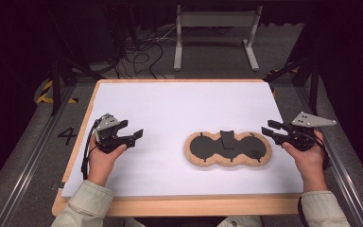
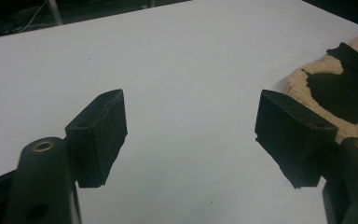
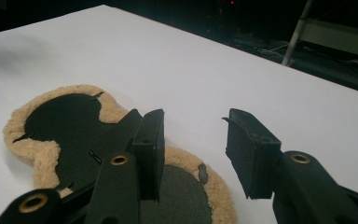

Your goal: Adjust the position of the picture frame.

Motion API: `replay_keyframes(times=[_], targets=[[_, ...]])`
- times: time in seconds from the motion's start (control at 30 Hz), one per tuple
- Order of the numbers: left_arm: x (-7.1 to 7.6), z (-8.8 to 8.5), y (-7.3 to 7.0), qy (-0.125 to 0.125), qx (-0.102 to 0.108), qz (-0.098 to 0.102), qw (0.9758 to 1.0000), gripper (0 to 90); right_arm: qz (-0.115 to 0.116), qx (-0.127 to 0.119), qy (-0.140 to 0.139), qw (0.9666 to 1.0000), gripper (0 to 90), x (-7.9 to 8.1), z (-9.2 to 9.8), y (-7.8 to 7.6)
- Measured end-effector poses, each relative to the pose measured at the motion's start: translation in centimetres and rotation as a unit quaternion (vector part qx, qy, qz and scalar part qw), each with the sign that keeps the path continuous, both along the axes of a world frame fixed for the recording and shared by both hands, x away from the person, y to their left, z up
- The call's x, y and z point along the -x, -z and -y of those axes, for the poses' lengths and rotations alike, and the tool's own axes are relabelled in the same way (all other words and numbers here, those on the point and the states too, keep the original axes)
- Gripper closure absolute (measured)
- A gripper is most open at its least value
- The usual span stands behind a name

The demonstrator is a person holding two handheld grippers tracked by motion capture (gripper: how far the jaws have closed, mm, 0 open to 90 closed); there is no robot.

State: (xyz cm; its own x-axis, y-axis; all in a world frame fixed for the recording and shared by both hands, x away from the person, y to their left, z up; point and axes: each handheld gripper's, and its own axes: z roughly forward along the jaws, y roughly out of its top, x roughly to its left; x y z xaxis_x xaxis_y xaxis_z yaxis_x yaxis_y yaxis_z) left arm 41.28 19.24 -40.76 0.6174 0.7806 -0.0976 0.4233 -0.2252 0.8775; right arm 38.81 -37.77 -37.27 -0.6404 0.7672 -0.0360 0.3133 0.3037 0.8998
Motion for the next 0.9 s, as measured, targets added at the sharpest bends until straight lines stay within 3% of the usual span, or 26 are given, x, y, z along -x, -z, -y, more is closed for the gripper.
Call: replay_keyframes(times=[0.43, 0.6, 0.77, 0.9], targets=[[0.2, 0.7, -0.6, 0.021, -0.004, -0.002, 0.9998, 27.0, -0.019, 0.01, 0.007, 0.9998, 65.0, 0.2, -0.1, -0.2], [0.4, 0.9, -0.8, 0.028, -0.007, -0.005, 0.9996, 27.4, -0.03, 0.023, -0.016, 0.9992, 75.8, 0.4, -1.1, -0.8], [0.4, 1.0, -0.9, 0.032, -0.008, -0.006, 0.9994, 28.1, -0.036, 0.03, -0.03, 0.9984, 79.7, 0.6, -2.0, -1.1], [0.5, 1.1, -0.9, 0.035, -0.01, -0.005, 0.9993, 28.6, -0.042, 0.039, -0.057, 0.9967, 85.3, 0.8, -3.4, -1.6]])
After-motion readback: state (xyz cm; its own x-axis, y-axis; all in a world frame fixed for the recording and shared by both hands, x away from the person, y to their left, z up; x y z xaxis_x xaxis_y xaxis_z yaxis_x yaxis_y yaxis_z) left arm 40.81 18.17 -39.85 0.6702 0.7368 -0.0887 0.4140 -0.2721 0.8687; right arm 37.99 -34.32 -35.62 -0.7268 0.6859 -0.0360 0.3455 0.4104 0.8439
